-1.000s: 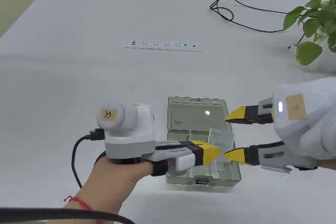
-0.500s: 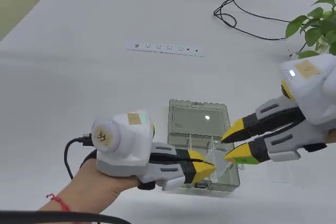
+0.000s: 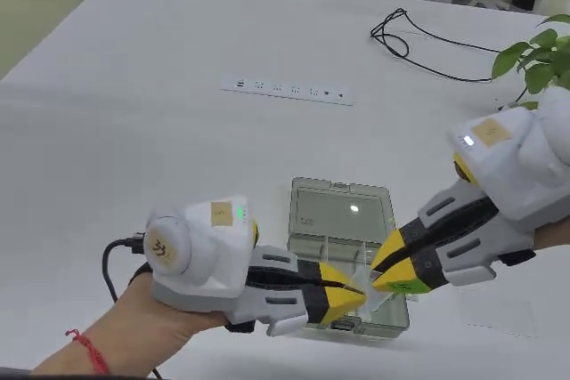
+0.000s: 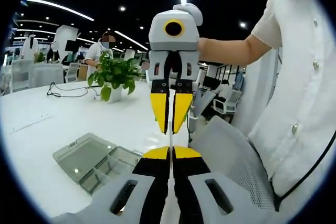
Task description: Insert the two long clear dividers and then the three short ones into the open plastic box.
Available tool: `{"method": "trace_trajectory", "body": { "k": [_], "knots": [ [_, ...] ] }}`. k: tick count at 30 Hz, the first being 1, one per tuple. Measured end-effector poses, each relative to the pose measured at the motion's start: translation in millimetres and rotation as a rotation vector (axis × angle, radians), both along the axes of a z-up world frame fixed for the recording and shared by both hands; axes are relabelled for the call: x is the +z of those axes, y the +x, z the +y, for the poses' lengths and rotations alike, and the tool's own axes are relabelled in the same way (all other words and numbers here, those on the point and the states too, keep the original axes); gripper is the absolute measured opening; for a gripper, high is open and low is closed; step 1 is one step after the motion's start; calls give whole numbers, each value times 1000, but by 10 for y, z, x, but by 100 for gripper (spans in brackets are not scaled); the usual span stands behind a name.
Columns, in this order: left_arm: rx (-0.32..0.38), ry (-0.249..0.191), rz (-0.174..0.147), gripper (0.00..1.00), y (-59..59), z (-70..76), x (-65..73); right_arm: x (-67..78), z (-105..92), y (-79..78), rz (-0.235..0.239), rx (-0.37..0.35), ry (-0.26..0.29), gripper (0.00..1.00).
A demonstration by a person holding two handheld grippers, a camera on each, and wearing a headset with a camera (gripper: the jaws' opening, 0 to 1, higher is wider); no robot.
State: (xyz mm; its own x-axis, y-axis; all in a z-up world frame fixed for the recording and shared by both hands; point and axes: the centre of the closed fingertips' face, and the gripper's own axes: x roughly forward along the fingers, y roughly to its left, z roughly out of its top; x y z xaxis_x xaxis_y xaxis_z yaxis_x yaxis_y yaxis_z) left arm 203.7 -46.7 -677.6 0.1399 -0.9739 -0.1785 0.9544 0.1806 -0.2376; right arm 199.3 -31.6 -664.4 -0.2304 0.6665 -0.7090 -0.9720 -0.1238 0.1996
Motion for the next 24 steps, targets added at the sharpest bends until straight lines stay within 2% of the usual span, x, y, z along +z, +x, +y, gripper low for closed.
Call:
{"method": "trace_trajectory", "body": {
  "k": [5, 11, 24],
  "knots": [
    [-2, 1, -4, 0, 3, -11, -2, 1, -18, -9, 12, 7, 1, 3],
    [-10, 6, -24, 0, -13, -5, -10, -4, -20, -30, 17, 19, 0, 3],
    [6, 5, -17, 0, -4, 33, -33, -18, 14, -22, 6, 21, 3, 3]
  ]
}}
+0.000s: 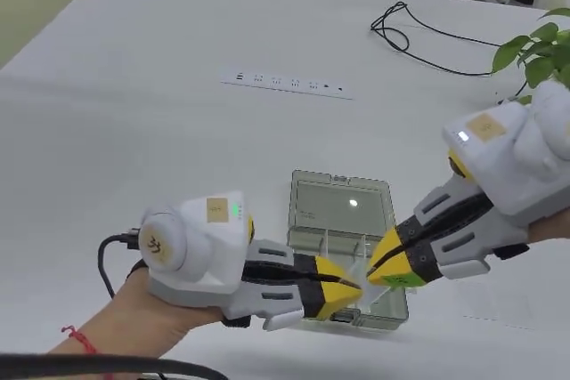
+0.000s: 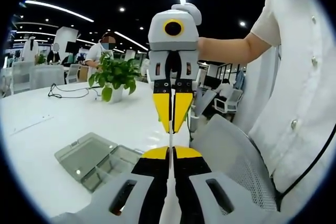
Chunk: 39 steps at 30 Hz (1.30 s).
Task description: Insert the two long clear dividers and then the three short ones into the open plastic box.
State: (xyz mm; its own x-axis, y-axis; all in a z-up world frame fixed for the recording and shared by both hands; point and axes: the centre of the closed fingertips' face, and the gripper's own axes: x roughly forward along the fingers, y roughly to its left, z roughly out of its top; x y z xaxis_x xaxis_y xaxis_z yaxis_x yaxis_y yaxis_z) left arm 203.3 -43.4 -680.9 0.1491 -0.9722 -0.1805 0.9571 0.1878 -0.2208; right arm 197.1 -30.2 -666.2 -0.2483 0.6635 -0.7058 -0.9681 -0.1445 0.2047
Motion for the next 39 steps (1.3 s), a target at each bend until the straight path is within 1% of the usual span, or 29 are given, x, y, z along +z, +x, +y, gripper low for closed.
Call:
{"method": "trace_trajectory", "body": {
  "k": [7, 15, 22, 24, 26, 29, 32, 34, 38, 39],
  "knots": [
    [13, 12, 9, 0, 6, 42, -40, 28, 4, 19, -6, -14, 11, 3],
    [55, 29, 25, 6, 35, 148, -99, 62, -10, 93, -27, -47, 23, 3],
    [106, 55, 30, 20, 84, 278, -167, 55, -14, 178, -47, -79, 28, 3],
    [121, 71, 23, 24, 100, 321, -193, 49, -7, 205, -58, -87, 27, 3],
    [137, 81, 21, 30, 117, 360, -215, 43, 4, 235, -64, -97, 28, 3],
    [166, 81, 17, 40, 157, 418, -220, 19, 21, 304, -78, -116, 24, 3],
    [194, 95, -1, 50, 213, 483, -235, -3, 47, 364, -88, -131, 23, 3],
    [208, 96, -1, 56, 239, 522, -244, -22, 69, 400, -94, -139, 22, 3],
    [225, 111, -13, 65, 282, 584, -272, -93, 94, 492, -108, -152, 15, 3],
    [227, 118, -29, 68, 298, 600, -277, -116, 113, 514, -111, -155, 13, 3]
  ]
}}
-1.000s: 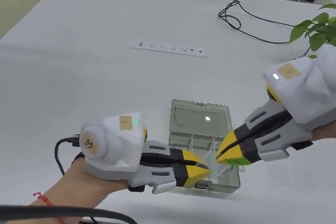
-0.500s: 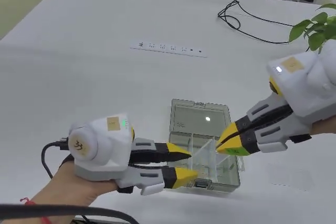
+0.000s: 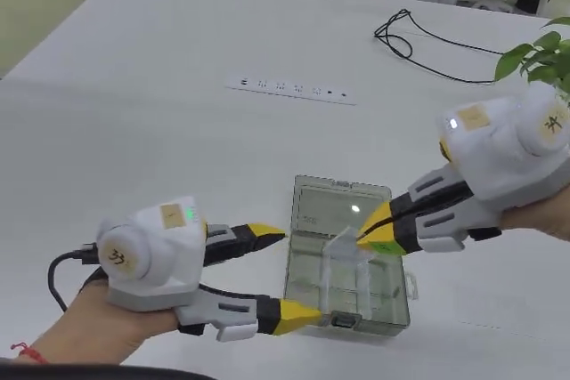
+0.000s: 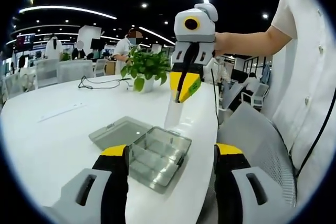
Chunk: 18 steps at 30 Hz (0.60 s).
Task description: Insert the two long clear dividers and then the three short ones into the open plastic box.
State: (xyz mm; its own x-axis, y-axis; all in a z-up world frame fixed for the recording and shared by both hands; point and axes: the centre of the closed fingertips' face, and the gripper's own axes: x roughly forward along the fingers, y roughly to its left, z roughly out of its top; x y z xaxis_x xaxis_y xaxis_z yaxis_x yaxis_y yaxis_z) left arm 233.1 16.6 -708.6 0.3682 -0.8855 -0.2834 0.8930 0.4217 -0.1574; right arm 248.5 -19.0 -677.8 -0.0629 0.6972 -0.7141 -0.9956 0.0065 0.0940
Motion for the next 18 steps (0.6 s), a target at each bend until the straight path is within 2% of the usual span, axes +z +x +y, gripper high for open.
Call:
{"method": "trace_trajectory", "body": {
  "k": [2, 9, 15, 18],
  "knots": [
    [4, 6, 6, 72, 15, 23, -22, -53, 20, 84, -6, -13, 2, 3],
    [22, 34, -5, 90, 106, 111, -118, -251, 145, 210, -14, -39, 2, 3],
    [33, 54, -6, 100, 155, 166, -189, -439, 220, 240, -13, -40, -6, 3],
    [31, 58, -4, 100, 163, 179, -206, -563, 218, 256, -9, -39, -17, 3]
  ]
}}
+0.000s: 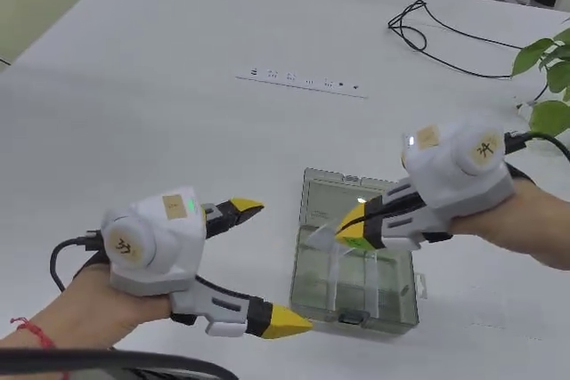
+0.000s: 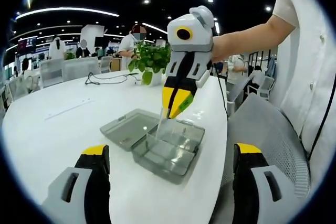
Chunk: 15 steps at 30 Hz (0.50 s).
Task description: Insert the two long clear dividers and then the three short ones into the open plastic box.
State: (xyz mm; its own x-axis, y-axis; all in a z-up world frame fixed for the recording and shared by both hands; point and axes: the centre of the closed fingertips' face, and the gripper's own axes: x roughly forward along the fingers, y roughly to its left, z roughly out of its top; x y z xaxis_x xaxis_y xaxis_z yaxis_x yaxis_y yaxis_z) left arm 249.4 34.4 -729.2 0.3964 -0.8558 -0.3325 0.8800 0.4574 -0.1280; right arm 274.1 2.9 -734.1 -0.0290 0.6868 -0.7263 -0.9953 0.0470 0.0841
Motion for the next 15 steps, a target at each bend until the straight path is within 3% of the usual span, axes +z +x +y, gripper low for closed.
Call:
{"method": "trace_trajectory", "body": {
  "k": [7, 15],
  "knots": [
    [4, 0, 7, 100, 24, 25, -30, -167, -26, 39, -8, 1, -29, 3],
    [9, -9, 10, 100, 31, 19, -28, -242, -59, 71, -13, -2, -44, 3]
  ]
}}
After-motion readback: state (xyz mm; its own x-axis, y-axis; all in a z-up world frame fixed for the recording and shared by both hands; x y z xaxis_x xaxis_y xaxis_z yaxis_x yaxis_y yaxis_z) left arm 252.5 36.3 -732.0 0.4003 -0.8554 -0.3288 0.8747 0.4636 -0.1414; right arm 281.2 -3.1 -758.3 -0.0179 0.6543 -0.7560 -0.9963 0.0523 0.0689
